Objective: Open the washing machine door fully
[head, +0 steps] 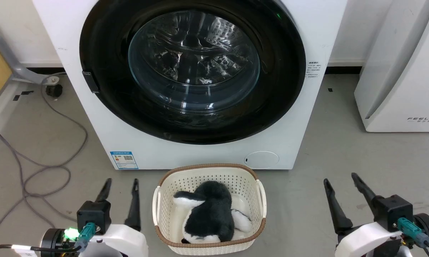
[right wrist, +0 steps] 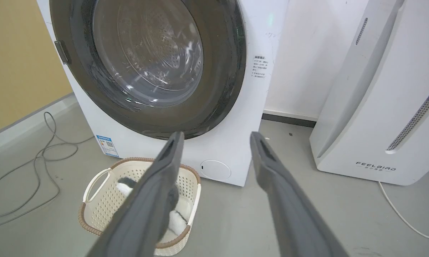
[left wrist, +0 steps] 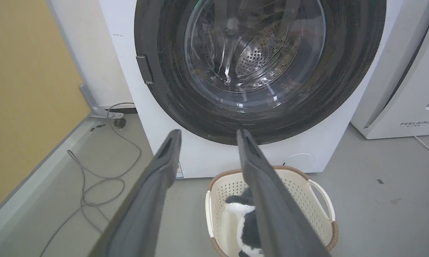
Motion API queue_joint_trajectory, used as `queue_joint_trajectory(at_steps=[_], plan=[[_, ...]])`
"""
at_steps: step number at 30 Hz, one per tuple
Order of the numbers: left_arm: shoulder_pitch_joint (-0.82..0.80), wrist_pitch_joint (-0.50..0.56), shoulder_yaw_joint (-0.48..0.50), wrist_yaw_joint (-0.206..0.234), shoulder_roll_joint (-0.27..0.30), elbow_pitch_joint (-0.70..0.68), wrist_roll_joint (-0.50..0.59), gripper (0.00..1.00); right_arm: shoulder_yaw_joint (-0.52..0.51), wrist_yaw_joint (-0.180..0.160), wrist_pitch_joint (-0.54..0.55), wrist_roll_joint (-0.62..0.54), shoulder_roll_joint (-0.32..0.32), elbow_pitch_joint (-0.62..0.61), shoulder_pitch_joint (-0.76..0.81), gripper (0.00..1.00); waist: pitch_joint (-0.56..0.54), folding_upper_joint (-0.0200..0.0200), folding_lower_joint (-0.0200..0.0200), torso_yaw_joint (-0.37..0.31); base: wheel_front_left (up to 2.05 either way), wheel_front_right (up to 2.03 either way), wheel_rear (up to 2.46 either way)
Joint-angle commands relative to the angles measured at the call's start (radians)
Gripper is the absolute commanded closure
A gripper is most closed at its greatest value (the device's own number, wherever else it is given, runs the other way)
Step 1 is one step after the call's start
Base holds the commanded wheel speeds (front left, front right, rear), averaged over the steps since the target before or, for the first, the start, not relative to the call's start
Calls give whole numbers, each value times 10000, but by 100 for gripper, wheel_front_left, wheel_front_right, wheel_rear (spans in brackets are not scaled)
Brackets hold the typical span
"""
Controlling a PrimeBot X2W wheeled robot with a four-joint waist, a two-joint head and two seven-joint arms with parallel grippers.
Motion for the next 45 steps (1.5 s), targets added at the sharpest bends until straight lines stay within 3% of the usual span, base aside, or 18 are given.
queue_joint_trajectory(at_steps=[1,32,33,34,35,38,45], plan=[[-17,-82,-17,51,0,7,-44,0,-45,0,-79,90,0,-4,-11,0,7,0,0,1,0,0,0],[-124,-709,-217,462,1,22,-389,0,-374,2,-703,1321,2,-99,-117,0,34,0,0,28,0,0,0],[-127,-729,-222,474,1,24,-400,0,-368,2,-724,1332,3,-98,-120,14,35,0,0,32,0,0,0],[-129,-750,-226,486,1,26,-412,0,-372,2,-745,1344,3,-105,-124,63,36,0,0,35,0,0,0],[-131,-771,-230,498,1,28,-424,0,-374,2,-765,1374,3,-105,-125,100,36,0,0,38,0,0,0],[-129,-834,-243,540,1,33,-456,0,-369,2,-828,1594,3,-81,-128,100,38,0,0,42,0,0,0],[-135,-980,-294,632,2,49,-541,0,-213,2,-973,3493,3,100,-183,100,46,0,0,49,0,0,0]])
